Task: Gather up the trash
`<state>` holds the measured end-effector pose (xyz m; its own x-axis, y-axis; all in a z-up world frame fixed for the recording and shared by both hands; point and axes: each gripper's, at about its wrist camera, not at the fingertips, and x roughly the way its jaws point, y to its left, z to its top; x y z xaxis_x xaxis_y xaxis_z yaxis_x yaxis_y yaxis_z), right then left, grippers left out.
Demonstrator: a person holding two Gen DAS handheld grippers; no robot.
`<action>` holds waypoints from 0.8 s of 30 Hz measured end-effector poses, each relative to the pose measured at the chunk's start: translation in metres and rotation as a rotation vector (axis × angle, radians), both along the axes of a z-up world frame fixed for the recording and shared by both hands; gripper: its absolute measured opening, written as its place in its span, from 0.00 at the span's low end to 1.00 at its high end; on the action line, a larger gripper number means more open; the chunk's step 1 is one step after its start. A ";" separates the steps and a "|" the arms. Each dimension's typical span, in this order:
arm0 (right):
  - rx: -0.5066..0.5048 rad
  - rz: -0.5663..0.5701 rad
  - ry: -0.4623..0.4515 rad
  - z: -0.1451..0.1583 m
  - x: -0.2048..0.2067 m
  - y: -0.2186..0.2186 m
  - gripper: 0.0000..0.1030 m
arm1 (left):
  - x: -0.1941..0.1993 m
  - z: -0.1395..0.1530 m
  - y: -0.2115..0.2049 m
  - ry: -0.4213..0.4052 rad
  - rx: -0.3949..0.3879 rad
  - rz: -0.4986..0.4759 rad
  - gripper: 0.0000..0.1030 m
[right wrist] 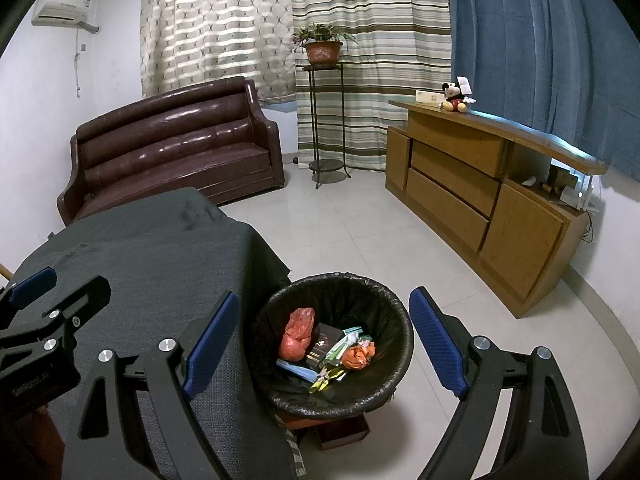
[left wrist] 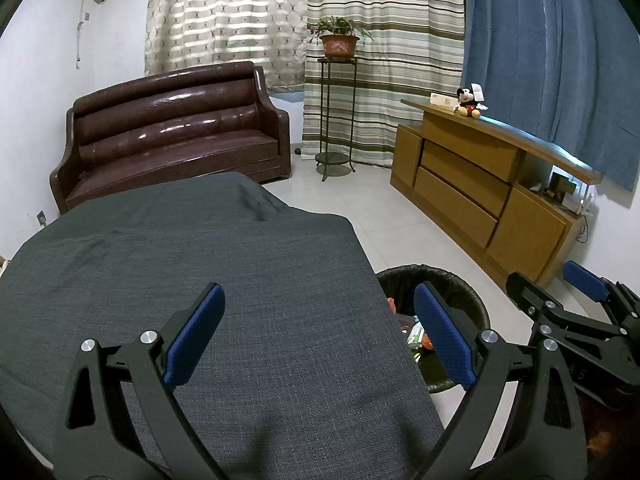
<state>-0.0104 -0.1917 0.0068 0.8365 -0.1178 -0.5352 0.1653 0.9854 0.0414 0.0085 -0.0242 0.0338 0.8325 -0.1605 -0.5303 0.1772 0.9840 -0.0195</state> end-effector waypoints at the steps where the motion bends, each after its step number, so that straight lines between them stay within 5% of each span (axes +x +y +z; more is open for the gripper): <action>1: 0.000 0.000 0.000 0.000 0.000 0.000 0.82 | 0.000 0.000 0.000 0.000 0.000 0.001 0.90; 24: 0.000 0.001 0.003 0.001 0.000 0.001 0.82 | -0.006 -0.003 -0.008 -0.009 0.006 -0.007 0.90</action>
<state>-0.0103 -0.1910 0.0079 0.8352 -0.1175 -0.5373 0.1648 0.9855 0.0407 0.0025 -0.0322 0.0307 0.8360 -0.1638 -0.5238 0.1847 0.9827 -0.0125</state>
